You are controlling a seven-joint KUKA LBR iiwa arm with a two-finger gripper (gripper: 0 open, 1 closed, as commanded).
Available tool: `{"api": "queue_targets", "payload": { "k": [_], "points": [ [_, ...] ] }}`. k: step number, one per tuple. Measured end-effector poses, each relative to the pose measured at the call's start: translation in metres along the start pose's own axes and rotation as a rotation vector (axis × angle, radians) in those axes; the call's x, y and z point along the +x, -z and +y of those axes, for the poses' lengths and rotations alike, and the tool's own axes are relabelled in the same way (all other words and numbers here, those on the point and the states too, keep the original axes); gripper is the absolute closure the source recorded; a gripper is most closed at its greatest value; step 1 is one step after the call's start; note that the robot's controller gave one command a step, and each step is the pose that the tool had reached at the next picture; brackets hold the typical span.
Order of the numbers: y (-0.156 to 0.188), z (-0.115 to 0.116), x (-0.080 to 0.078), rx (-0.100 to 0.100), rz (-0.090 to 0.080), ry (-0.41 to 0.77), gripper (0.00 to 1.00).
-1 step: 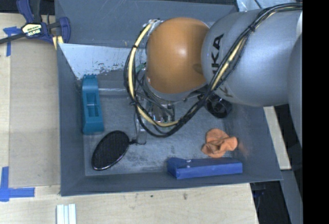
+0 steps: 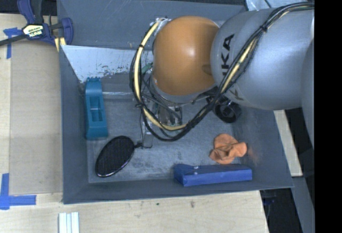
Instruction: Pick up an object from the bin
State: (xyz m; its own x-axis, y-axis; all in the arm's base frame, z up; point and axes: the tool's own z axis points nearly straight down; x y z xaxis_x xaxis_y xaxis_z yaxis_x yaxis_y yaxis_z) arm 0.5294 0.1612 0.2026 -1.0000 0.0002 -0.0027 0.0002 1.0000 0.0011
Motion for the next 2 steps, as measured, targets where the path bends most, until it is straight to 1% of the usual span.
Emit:
{"api": "queue_targets", "payload": {
  "k": [1, 2],
  "points": [
    [-0.032, 0.010, 0.003, 0.000, -0.007, 0.139, 0.00],
    [-0.064, 0.024, 0.013, 0.000, 0.003, 0.495, 0.00]
  ]
}}
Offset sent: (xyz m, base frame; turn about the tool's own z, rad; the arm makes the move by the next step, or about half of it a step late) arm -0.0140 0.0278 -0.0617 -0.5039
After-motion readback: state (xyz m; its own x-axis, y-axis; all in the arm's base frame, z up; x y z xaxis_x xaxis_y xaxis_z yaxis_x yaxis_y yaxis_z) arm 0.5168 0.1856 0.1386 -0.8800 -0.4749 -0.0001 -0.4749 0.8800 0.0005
